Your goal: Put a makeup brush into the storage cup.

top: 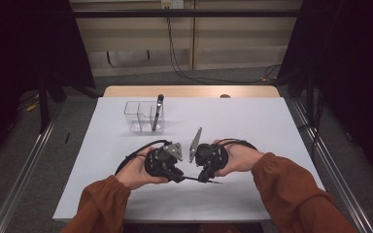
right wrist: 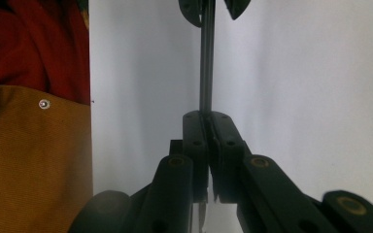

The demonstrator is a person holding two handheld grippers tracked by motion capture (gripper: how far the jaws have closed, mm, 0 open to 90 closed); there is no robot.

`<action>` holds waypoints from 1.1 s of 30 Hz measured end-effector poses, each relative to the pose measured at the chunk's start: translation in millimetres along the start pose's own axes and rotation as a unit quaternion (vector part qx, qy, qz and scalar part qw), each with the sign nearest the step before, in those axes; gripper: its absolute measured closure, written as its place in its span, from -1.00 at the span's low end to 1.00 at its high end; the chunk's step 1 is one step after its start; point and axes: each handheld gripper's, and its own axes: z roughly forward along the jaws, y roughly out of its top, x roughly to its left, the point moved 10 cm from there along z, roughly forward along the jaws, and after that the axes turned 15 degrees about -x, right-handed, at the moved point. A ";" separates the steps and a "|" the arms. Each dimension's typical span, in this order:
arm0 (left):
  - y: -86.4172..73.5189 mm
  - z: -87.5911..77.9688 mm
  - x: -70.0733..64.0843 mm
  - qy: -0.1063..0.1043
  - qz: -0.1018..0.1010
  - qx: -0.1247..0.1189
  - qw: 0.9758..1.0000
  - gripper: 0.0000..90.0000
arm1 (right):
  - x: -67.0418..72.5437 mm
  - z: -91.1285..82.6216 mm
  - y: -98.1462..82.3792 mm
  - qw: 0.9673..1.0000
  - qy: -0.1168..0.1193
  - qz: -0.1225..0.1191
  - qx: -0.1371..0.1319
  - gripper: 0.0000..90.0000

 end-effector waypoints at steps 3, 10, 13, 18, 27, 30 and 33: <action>-0.4 0.8 -0.9 0.001 0.002 0.001 1.000 0.80 | -0.3 -0.5 -0.2 1.000 -0.001 -0.005 -0.002 0.92; 1.1 0.9 -3.2 -0.007 0.000 -0.009 1.000 0.88 | -3.2 -2.1 -1.0 1.000 -0.008 -0.016 -0.011 0.89; 1.9 0.2 -3.9 -0.014 -0.005 -0.009 1.000 0.90 | -4.5 -2.6 -1.3 1.000 -0.011 -0.013 -0.015 0.87; 2.6 -0.9 -4.6 -0.011 -0.006 -0.014 1.000 0.90 | -4.2 -2.8 -1.1 1.000 -0.009 -0.013 -0.022 0.79; 2.4 -5.1 -0.3 0.000 -0.012 -0.025 1.000 0.90 | -5.9 -4.1 1.2 0.998 -0.009 0.008 -0.059 0.48; 0.8 -5.5 1.4 0.003 -0.015 -0.026 1.000 0.90 | -7.2 -4.2 0.8 0.997 -0.011 0.010 -0.072 0.34; 0.2 -6.0 1.7 0.004 -0.018 -0.028 0.999 0.90 | -11.5 -5.5 -0.3 0.996 -0.026 0.015 -0.079 0.14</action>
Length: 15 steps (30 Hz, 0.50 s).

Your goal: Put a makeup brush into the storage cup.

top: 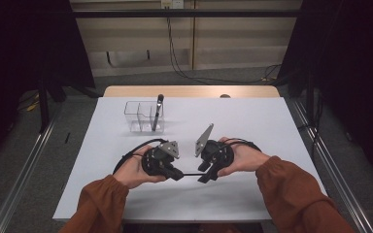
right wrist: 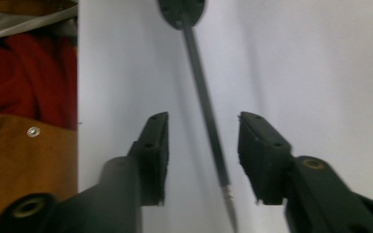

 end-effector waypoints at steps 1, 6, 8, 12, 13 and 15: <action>0.0 -0.6 0.2 0.000 0.000 0.000 1.000 0.90 | -1.6 -0.7 -0.3 1.000 -0.006 0.004 -0.002 0.08; 0.0 -4.8 1.4 0.003 -0.003 -0.003 1.000 0.90 | -5.8 -3.1 -1.1 1.000 -0.022 0.013 -0.014 -0.18; -0.5 -6.7 1.9 0.004 -0.005 -0.005 1.000 0.90 | -6.9 -4.5 -1.7 0.999 -0.028 0.016 -0.016 -0.25; -4.0 -8.7 3.2 0.008 -0.010 -0.009 1.000 0.90 | -9.6 -6.0 -3.4 0.999 -0.033 0.025 -0.029 -0.39; -4.8 -9.0 3.9 0.011 -0.009 -0.011 1.000 0.90 | -9.9 -6.1 -4.2 0.999 -0.034 0.027 -0.030 -0.42; -5.0 -10.6 6.2 0.021 -0.011 -0.019 1.000 0.90 | -10.6 -6.8 -5.5 0.998 -0.037 0.034 -0.034 -0.53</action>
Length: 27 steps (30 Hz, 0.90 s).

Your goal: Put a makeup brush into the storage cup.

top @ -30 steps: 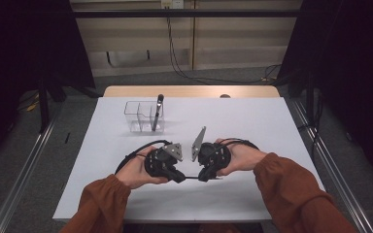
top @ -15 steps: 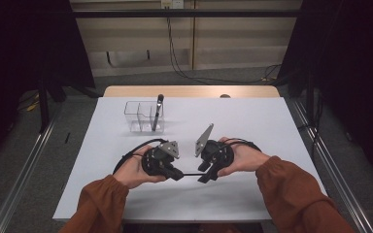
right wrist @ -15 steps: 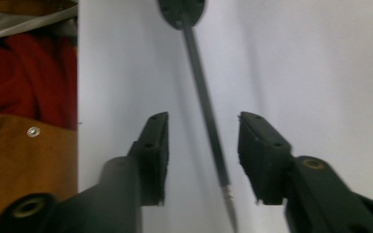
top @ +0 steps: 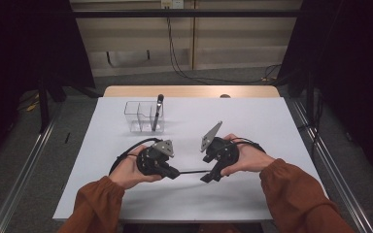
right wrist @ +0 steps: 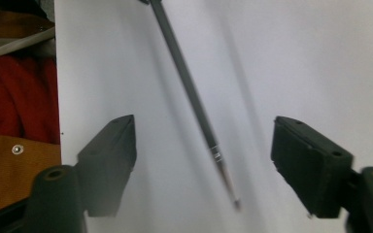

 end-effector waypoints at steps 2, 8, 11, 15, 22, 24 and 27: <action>-2.2 -1.9 1.3 -0.001 0.002 0.005 1.000 0.90 | -1.6 -1.5 -1.5 1.000 -0.004 0.008 -0.002 -0.62; -3.9 -6.3 3.2 0.003 -0.002 -0.003 1.000 0.90 | -5.6 -5.9 -3.7 0.999 -0.023 0.022 -0.020 -0.79; -5.0 -8.8 3.8 0.008 -0.005 -0.007 1.000 0.90 | -6.1 -7.8 -5.8 0.999 -0.030 0.028 -0.030 -0.87; -8.1 -13.0 4.6 0.014 -0.012 -0.012 1.000 0.90 | -5.3 -10.8 -8.9 0.997 -0.038 0.039 -0.046 -0.95; -13.4 -21.6 5.6 0.020 -0.021 -0.024 0.999 0.90 | -9.0 -20.1 -16.8 0.994 -0.065 0.049 -0.072 -0.93; -15.2 -23.2 4.4 0.020 -0.026 -0.028 0.999 0.90 | -10.2 -22.1 -19.2 0.993 -0.072 0.056 -0.078 -0.92; -17.0 -25.3 2.8 0.021 -0.028 -0.034 0.999 0.90 | -10.5 -24.3 -23.5 0.991 -0.079 0.062 -0.086 -0.93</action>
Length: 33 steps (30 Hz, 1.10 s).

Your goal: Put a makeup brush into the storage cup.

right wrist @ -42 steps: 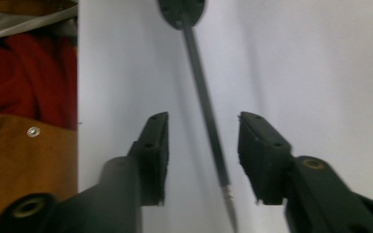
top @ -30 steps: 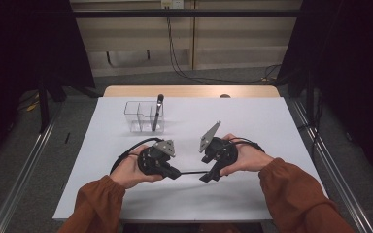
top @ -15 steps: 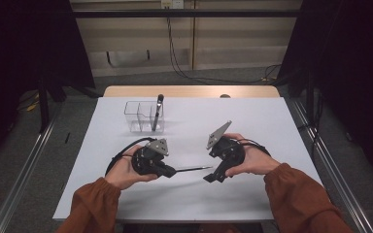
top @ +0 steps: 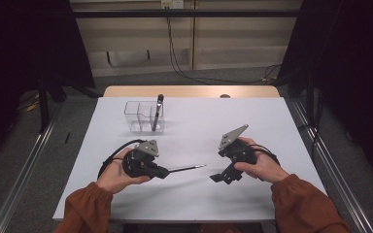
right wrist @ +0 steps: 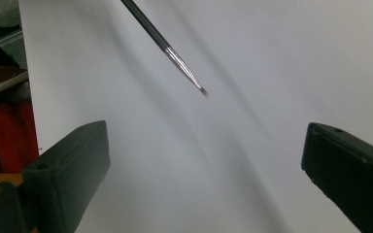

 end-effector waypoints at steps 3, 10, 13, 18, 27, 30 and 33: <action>-0.8 -2.9 -0.3 0.003 -0.003 -0.009 1.000 0.90 | -0.9 -1.2 -4.8 1.000 -0.001 0.002 -0.007 -0.93; -6.3 -8.2 -0.1 0.012 -0.010 -0.022 1.000 0.90 | 1.5 -5.9 -9.6 1.000 -0.004 0.006 -0.027 -0.94; -9.2 -10.0 1.0 0.017 -0.016 -0.028 0.999 0.90 | 1.8 -8.8 -9.9 0.999 -0.007 0.010 -0.040 -0.94; -9.6 -14.5 1.8 0.024 -0.025 -0.050 0.998 0.90 | 1.6 -10.9 -16.4 0.998 -0.014 0.022 -0.049 -0.94; -5.7 -16.9 -4.4 0.028 -0.027 -0.072 0.997 0.90 | 6.7 -12.6 -24.0 0.997 -0.017 0.003 -0.081 -0.94; -5.0 -17.6 -4.3 0.026 -0.038 -0.084 0.995 0.90 | 9.2 -12.7 -26.6 0.996 -0.012 -0.003 -0.087 -0.94; -7.2 -16.9 -5.3 0.022 -0.041 -0.083 0.995 0.90 | 8.1 -11.4 -29.9 0.996 -0.016 -0.009 -0.092 -0.94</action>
